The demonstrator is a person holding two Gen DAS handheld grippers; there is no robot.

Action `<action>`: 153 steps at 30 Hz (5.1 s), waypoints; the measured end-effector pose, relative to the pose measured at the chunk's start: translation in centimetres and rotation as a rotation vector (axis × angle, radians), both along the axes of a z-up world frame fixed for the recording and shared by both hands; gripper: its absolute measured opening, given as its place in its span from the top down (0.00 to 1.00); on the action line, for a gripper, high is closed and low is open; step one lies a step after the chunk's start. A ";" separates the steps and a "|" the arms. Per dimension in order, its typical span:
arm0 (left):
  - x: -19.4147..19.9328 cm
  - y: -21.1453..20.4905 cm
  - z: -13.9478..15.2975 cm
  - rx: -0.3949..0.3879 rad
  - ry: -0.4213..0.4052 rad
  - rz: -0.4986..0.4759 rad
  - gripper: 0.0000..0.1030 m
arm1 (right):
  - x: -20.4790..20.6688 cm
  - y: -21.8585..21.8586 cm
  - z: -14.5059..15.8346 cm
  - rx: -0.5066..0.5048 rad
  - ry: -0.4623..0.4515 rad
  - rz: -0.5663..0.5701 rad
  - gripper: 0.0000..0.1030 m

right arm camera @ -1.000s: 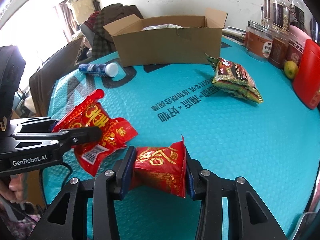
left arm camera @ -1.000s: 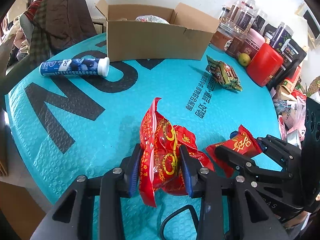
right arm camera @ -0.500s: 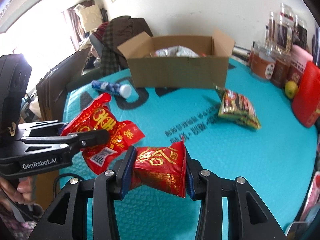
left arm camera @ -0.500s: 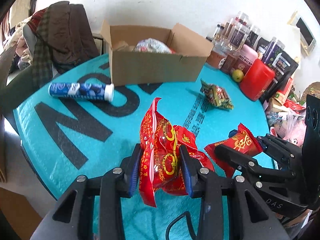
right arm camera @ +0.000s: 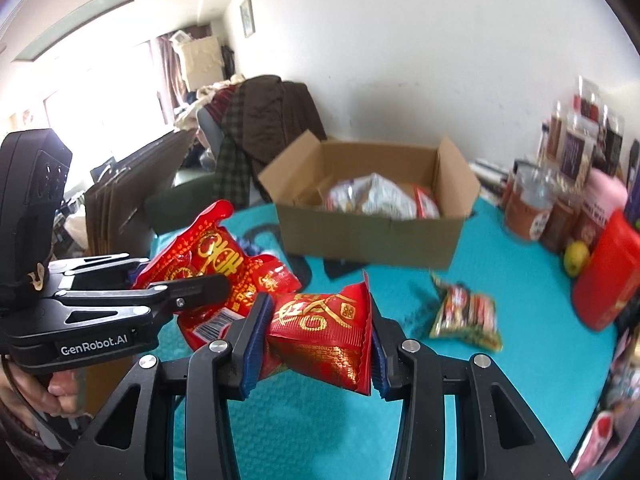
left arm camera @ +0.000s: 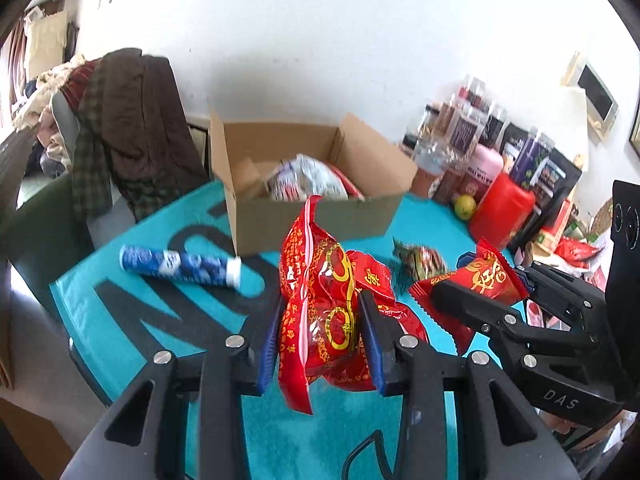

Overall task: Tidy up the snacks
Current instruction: 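Carry both red snacks over the cardboard box and lower them in, then open both tools to release the snacks and withdraw from the box, then move both tools toward the green-brown bag and blue tube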

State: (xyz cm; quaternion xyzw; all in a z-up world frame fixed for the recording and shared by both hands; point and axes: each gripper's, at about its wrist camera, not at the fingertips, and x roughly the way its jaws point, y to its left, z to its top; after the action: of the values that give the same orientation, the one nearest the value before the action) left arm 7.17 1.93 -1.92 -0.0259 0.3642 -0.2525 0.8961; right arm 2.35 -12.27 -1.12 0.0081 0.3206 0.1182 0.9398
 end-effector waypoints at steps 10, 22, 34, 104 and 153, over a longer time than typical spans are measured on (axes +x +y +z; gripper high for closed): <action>2.5 0.1 4.1 -0.056 -0.091 -0.001 0.65 | 3.1 -0.3 4.0 -0.010 -0.089 0.025 0.58; 7.3 -1.1 7.0 -0.054 -0.163 -0.001 0.65 | 7.7 -0.9 6.9 -0.041 -0.163 0.039 0.58; 13.4 -2.6 8.8 -0.030 -0.207 -0.011 0.65 | 14.4 -3.0 8.5 -0.064 -0.186 0.016 0.58; 21.2 -6.7 9.2 0.354 -0.158 0.134 0.46 | 25.5 -5.5 7.5 -0.202 0.108 -0.085 0.46; 0.7 -1.8 8.6 0.194 -0.300 0.044 0.20 | 0.1 -1.5 7.5 -0.170 -0.197 -0.211 0.16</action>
State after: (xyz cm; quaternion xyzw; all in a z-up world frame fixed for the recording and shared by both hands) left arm 7.92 0.10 6.70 0.0905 0.2485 -0.1977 0.9439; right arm 2.44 -13.78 6.38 -0.0497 0.2330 -0.0084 0.9712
